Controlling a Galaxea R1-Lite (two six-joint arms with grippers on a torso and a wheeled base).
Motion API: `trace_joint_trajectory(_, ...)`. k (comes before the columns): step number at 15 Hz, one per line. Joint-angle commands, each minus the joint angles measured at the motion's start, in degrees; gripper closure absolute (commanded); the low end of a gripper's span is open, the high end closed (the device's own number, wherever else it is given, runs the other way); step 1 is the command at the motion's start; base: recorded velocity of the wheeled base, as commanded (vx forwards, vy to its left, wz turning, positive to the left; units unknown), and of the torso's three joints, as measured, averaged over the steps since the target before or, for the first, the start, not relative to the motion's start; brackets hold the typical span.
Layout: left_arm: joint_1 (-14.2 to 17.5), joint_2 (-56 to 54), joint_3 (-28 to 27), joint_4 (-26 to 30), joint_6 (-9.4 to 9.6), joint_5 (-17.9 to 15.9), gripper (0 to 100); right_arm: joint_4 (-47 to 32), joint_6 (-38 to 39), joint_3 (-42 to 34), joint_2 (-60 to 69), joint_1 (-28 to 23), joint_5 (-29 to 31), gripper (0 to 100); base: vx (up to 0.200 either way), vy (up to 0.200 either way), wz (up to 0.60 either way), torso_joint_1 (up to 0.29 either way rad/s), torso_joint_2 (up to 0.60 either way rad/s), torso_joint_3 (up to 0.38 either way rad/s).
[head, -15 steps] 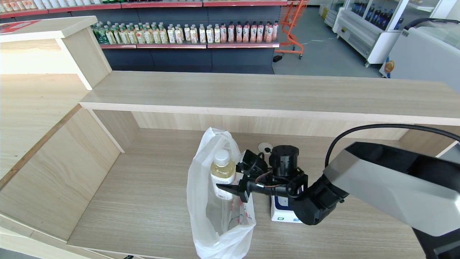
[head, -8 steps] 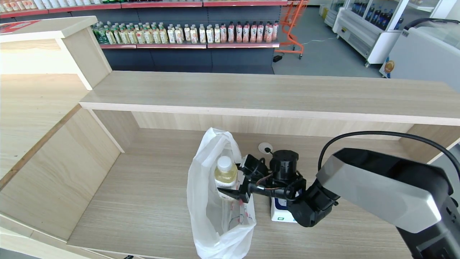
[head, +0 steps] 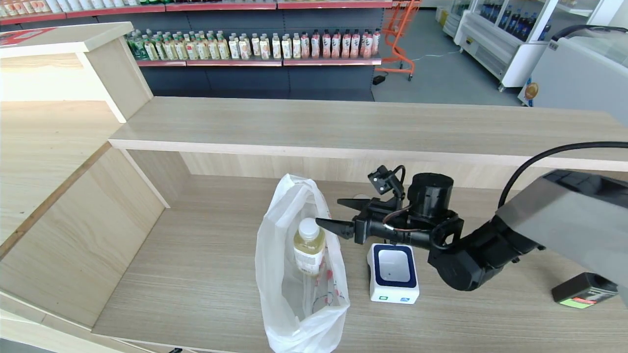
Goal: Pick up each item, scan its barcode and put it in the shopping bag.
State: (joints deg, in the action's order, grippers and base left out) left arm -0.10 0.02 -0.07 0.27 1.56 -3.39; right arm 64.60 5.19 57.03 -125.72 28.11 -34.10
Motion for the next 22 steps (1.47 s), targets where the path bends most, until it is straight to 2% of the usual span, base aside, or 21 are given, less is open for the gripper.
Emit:
trace_joint_trajectory(1,0.01,-0.02,-0.01,0.0,0.02,0.05,0,-5.62,5.35,-6.14,15.24,-2.45,0.0,0,0.0,0.0,0.0,0.0,0.0,0.0)
trace_joint_trajectory(2,0.01,-0.02,-0.01,0.0,0.02,-0.04,0,-6.85,8.52,-12.47,22.89,-3.85,0.08,0,0.0,0.0,0.0,0.0,0.0,0.0)
trace_joint_trajectory(3,0.01,-0.02,-0.01,0.0,0.02,-0.04,0,-6.68,8.78,-15.72,26.32,-5.88,0.0,0,0.0,0.0,0.0,0.0,0.0,0.0)
trace_joint_trajectory(9,0.01,-0.02,0.07,0.0,0.02,-0.04,0,-7.12,10.72,-30.92,41.79,-19.76,-0.18,0,0.0,0.0,0.0,0.0,0.0,0.0)
trace_joint_trajectory(13,0.01,0.06,-0.01,0.0,0.02,-0.04,0,-8.44,10.72,-32.77,43.1,-22.84,-0.18,0,0.0,0.0,0.0,0.0,0.0,0.0)
trace_joint_trajectory(18,0.01,0.06,0.07,0.0,0.02,-0.04,0,-9.67,10.54,-33.12,43.98,-23.28,-0.18,0,-0.2,0.0,0.0,0.005,0.01,0.0)
trace_joint_trajectory(22,0.01,0.06,-0.01,0.0,-0.07,0.05,0,-9.93,10.54,-33.74,44.86,-24.51,-0.18,0,0.0,-0.05,0.0,0.001,0.0,0.002)
